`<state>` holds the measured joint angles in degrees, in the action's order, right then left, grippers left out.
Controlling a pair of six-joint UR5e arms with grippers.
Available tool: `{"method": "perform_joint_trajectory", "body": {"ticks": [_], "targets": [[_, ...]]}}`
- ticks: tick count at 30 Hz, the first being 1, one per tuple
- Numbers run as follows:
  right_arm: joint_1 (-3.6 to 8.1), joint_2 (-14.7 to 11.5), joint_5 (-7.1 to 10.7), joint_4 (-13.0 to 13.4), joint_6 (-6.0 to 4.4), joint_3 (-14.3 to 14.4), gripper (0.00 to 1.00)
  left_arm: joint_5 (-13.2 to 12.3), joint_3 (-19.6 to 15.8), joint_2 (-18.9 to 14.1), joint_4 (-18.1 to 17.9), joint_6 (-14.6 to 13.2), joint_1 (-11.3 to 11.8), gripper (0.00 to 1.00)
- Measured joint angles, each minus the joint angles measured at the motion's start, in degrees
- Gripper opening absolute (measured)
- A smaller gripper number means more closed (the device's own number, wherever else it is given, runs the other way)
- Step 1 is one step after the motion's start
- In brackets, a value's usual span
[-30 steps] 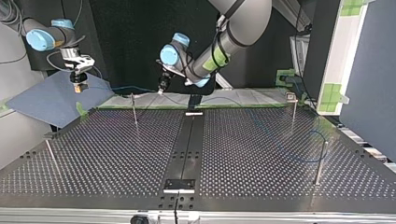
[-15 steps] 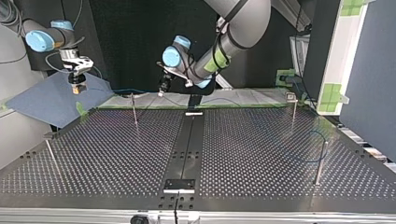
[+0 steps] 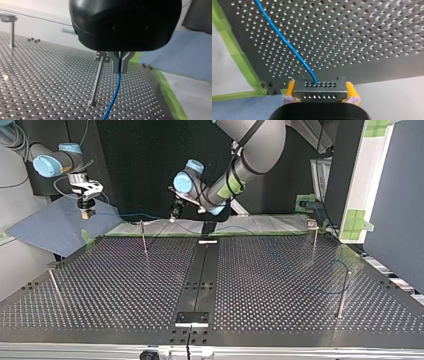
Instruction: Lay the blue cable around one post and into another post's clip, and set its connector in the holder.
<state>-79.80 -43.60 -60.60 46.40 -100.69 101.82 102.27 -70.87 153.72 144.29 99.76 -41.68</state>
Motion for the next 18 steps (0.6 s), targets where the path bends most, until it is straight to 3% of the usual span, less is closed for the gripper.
{"method": "perform_joint_trajectory", "body": {"ticks": [10, 18], "targets": [[0.23, 0.43, 0.02, -0.81, 0.33, -0.69, 0.0, 0.31, 2.24, 0.53, 1.18, 0.11, 0.2, 0.01], [0.62, 0.19, -0.17, -2.44, 1.79, -1.09, 0.0, 0.34, 2.57, 0.5, 1.82, -0.44, 0.39, 0.01]]}}
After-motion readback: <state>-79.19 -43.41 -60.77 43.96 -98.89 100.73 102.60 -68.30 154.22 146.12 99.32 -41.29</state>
